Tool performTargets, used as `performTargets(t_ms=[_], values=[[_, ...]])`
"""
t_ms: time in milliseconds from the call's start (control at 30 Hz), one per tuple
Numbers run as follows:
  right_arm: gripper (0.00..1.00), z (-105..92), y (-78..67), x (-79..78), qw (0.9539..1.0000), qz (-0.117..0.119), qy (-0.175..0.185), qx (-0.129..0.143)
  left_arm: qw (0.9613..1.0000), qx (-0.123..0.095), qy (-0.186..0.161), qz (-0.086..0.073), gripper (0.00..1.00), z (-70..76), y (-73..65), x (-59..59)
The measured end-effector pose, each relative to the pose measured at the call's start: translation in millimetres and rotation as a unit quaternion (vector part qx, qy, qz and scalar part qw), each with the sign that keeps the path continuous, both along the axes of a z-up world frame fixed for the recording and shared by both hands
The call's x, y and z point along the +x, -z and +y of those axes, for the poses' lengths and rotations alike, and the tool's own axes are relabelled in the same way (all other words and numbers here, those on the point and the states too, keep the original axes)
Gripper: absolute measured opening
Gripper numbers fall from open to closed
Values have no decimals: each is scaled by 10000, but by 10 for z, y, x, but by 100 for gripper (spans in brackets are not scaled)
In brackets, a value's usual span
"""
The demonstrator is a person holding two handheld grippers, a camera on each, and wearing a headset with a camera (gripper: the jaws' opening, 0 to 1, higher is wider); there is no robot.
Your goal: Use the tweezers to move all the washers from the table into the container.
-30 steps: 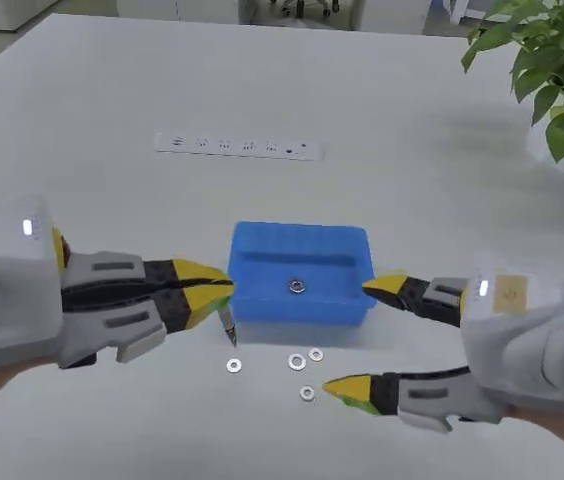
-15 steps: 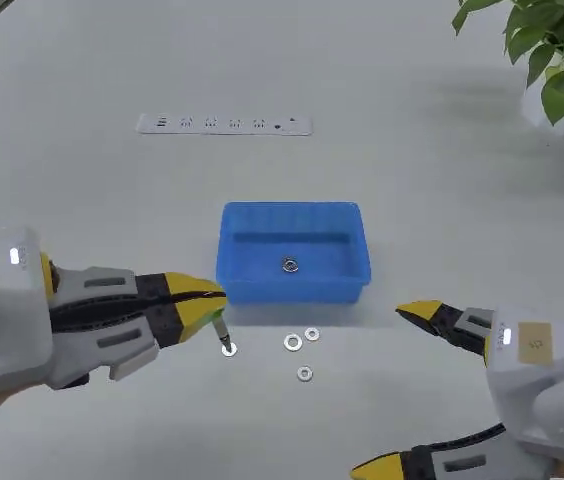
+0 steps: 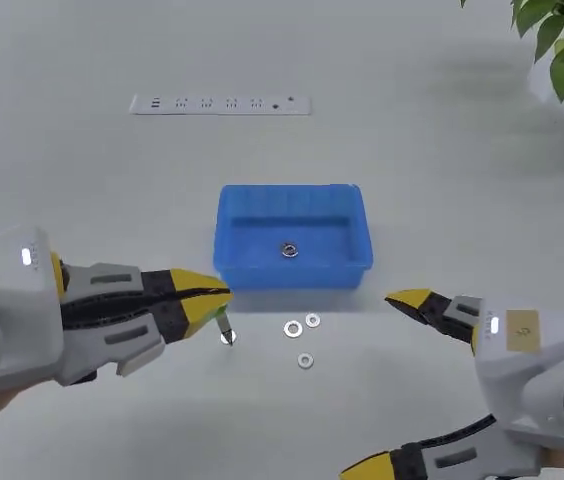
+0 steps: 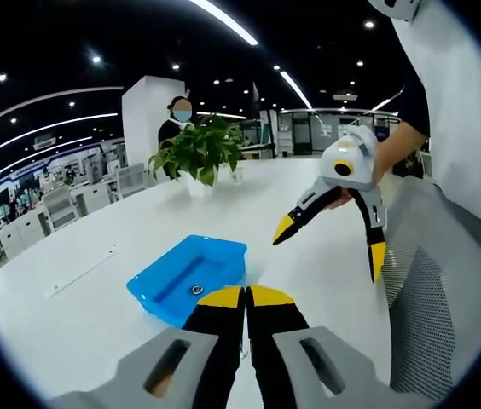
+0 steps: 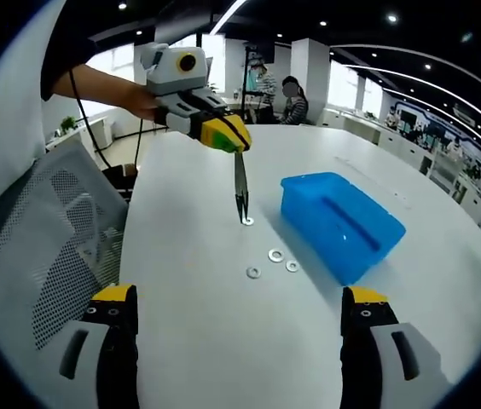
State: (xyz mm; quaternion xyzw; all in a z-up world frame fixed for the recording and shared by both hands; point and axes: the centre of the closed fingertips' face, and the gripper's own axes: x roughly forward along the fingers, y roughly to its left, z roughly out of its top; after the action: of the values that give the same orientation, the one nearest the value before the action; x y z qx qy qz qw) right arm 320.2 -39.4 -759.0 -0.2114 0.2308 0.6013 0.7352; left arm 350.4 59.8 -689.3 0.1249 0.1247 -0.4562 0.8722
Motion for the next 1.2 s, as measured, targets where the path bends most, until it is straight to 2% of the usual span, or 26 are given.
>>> performTargets(t_ms=[100, 233, 367, 467, 600, 633, 667, 767, 900, 1033, 1200], values=[[100, 12, 5, -17, 10000, 52, 3, 30, 10000, 53, -1, -6, 4, 5, 19, 2], [100, 14, 29, -55, 9999, 110, -78, -22, 10000, -21, -28, -38, 4, -5, -4, 17], [100, 22, 33, -58, 9999, 156, -67, 1, 10000, 51, 7, -5, 4, -6, 41, 25], [100, 31, 30, -48, 9998, 177, -35, 22, 10000, 19, -7, -8, 4, -2, 31, 33], [100, 66, 28, -37, 9997, 221, -37, 62, 10000, 0, 7, 62, 4, 6, 29, 41], [99, 89, 25, -27, 9997, 233, -53, 75, 10000, 16, 19, 86, 4, 9, 30, 40], [98, 116, 20, -17, 9996, 234, -93, 90, 9999, 120, 58, 61, 4, 14, 34, 40], [92, 309, -38, 16, 9987, 206, -420, 193, 9990, 346, 254, 109, 4, -22, 40, 22], [80, 639, -150, 77, 9955, 325, -734, 506, 9989, 347, 260, 178, 4, -37, 45, 56], [73, 862, -158, 152, 9933, 225, -1033, 459, 9991, 258, 130, 307, 4, 10, 53, 85], [56, 1058, -85, 234, 9901, 299, -1301, 424, 9989, 219, 68, 413, 4, 54, 61, 82]])
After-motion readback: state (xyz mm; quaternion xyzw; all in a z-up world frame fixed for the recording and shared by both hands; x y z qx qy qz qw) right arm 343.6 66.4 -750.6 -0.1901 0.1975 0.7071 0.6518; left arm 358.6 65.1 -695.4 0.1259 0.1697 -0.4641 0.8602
